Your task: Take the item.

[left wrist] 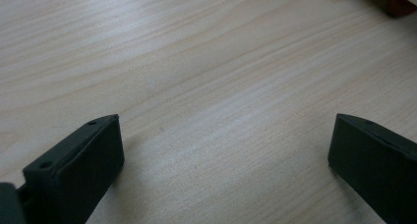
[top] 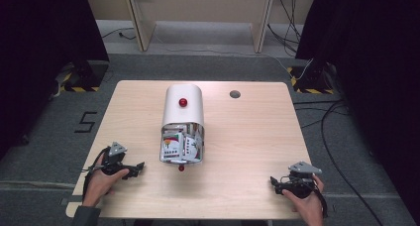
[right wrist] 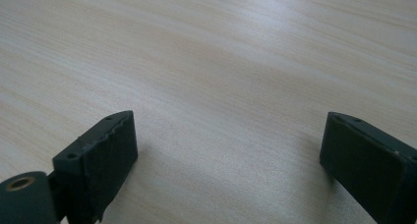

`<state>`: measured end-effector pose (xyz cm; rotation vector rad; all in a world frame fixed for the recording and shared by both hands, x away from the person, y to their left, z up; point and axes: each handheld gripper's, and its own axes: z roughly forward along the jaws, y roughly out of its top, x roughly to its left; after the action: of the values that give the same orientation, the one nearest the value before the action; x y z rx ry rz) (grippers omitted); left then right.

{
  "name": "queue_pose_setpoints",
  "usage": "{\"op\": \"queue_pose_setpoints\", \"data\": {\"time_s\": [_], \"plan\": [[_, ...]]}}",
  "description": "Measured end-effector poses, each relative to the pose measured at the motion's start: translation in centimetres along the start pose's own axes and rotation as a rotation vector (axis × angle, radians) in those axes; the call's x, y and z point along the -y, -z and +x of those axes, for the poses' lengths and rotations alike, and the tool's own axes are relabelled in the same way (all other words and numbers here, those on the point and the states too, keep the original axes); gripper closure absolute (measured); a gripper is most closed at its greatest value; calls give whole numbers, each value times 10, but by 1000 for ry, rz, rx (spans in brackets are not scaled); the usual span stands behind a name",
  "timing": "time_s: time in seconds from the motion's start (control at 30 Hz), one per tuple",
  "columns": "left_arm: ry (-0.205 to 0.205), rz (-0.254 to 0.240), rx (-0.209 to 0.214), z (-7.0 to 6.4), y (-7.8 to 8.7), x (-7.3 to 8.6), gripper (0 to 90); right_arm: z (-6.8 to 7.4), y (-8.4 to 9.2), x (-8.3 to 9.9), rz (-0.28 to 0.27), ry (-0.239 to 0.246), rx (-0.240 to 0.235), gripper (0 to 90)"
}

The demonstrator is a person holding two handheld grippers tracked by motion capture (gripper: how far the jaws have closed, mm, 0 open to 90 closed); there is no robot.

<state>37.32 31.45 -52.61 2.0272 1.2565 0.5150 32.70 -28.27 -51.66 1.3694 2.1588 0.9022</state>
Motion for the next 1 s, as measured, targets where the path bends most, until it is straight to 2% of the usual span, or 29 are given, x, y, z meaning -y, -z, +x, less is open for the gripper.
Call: {"op": "queue_pose_setpoints", "data": {"time_s": [0.07, 0.2, 0.4, 0.5, 0.57, 0.6, 0.63, 0.67, 0.83, 0.87, 0.93, 1.0], "plan": [[0, 0, 0, 0, 0, 0, 0, 1, 1, 0, -2, -4, 0, 113], [0, 0, 0, 0, 0, 0, 0, 3, 2, 1, -30, -2, -10, 232], [0, 0, 0, 0, 0, 0, 0, 6, 5, -3, -90, -31, -24, 231], [0, 0, 1, 0, 0, 0, 0, 14, 9, -8, -114, -33, -25, 221], [1, 0, 1, 0, 0, 0, 0, 22, 13, -14, -131, -12, -33, 236], [1, -1, 2, 0, 0, 0, 0, 32, 17, -20, -149, 12, -49, 247], [1, -1, 2, 0, 0, 0, 0, 32, 17, -20, -149, 12, -49, 247], [0, -1, 3, 1, 0, 0, 0, 40, 21, -26, -163, 32, -58, 250], [1, -1, 2, 1, 0, 0, 0, 50, 27, -33, -183, 35, -68, 263], [1, -1, 2, 1, 0, 0, 0, 53, 30, -35, -190, 37, -53, 275], [1, -1, 2, 1, 0, 0, 0, 56, 32, -37, -195, 38, -54, 275], [1, -2, 2, 1, 0, 0, 0, 60, 35, -40, -209, 52, -61, 280]]}}
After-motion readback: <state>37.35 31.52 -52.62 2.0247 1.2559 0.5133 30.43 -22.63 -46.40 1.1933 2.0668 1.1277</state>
